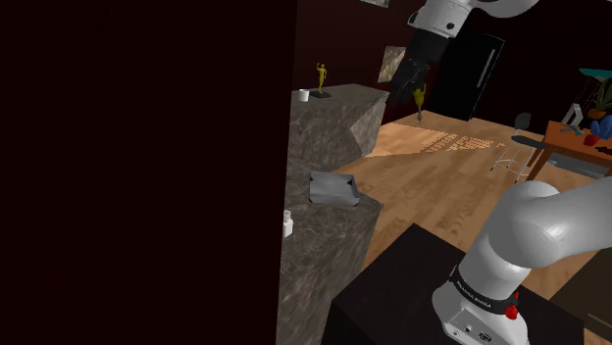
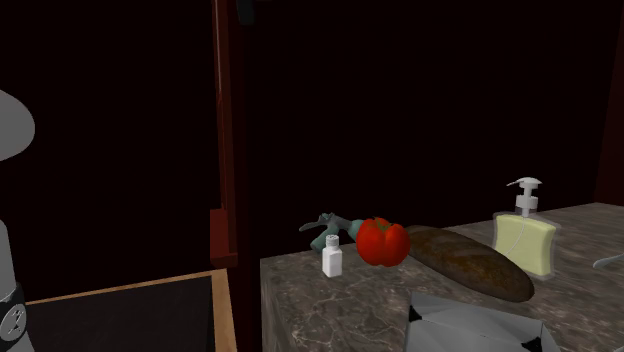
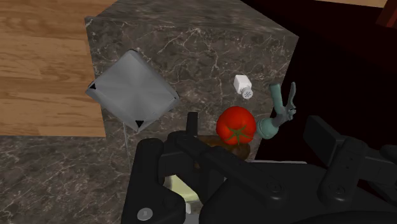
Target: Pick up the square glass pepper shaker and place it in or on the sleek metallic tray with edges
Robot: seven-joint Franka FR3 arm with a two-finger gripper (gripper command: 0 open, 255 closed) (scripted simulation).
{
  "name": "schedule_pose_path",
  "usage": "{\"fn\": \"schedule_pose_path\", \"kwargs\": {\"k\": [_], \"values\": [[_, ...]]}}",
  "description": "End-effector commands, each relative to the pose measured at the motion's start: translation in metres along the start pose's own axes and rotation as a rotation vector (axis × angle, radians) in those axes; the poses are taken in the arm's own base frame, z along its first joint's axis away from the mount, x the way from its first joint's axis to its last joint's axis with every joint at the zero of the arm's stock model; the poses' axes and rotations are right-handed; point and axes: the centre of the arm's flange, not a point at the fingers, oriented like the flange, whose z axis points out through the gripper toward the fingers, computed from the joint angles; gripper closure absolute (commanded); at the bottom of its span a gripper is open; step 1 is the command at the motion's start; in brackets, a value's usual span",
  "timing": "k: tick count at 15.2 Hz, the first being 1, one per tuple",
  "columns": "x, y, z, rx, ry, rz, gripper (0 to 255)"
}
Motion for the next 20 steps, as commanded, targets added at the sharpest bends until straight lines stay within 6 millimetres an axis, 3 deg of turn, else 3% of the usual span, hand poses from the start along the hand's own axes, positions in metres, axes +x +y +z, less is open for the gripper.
{"fn": "schedule_pose_path", "kwargs": {"k": [1, 20], "values": [[0.0, 0.0, 0.0, 0.0, 0.0, 0.0, 0], [0.088, -0.059, 0.231, 0.003, -0.066, 0.072, 0]]}}
